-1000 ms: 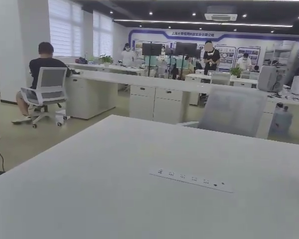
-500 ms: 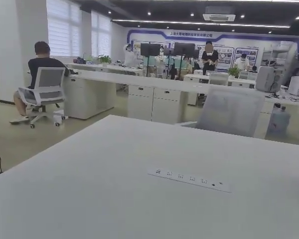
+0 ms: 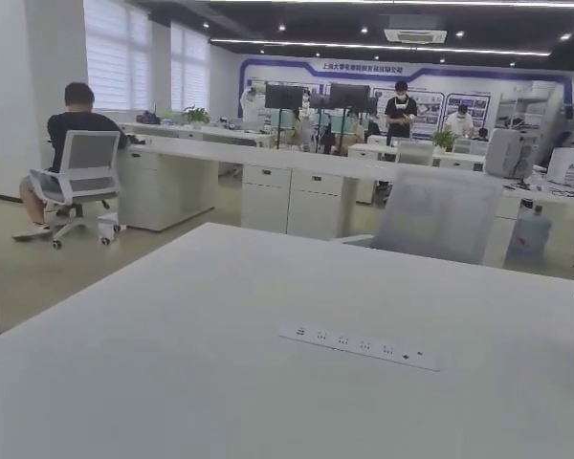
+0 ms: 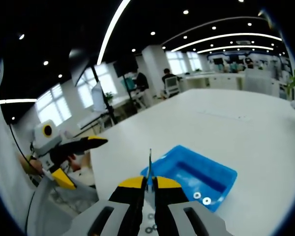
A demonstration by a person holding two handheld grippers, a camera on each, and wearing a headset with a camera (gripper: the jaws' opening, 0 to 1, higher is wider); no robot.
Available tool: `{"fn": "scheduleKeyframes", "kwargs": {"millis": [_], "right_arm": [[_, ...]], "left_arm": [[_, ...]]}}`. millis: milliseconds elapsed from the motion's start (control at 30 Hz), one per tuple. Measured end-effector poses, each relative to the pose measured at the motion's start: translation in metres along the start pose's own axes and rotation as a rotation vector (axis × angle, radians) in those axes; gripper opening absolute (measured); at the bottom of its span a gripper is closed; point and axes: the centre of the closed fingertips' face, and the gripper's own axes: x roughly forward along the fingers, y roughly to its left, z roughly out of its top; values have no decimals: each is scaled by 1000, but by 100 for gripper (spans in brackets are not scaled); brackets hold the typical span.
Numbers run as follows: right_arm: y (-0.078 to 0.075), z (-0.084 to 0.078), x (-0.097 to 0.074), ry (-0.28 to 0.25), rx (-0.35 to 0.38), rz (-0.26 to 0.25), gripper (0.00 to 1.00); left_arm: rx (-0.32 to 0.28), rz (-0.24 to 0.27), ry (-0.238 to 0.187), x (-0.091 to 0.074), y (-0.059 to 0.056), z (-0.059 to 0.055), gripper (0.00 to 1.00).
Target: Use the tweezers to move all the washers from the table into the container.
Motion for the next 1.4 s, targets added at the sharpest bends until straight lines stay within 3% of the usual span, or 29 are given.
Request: {"fn": "scheduleKeyframes", "kwargs": {"millis": [533,900,1067,1233,1400], "right_arm": [[5,-54,15,168,2,29,4],[4,-67,21,217,-34,27,4],[6,-68,21,235,-112,30,4],[15,-72,21,262,-277,38,4],[28,-77,24,300,-499,59,3]], "left_arm": [[1,-8,7,-2,4,-6,85],[6,-4,14,-2,5,-7,85],[7,1,17,-1,4,-6,85],[11,0,21,-1,2,-5,85],[16,-1,26,0,1,-5,84]]}}
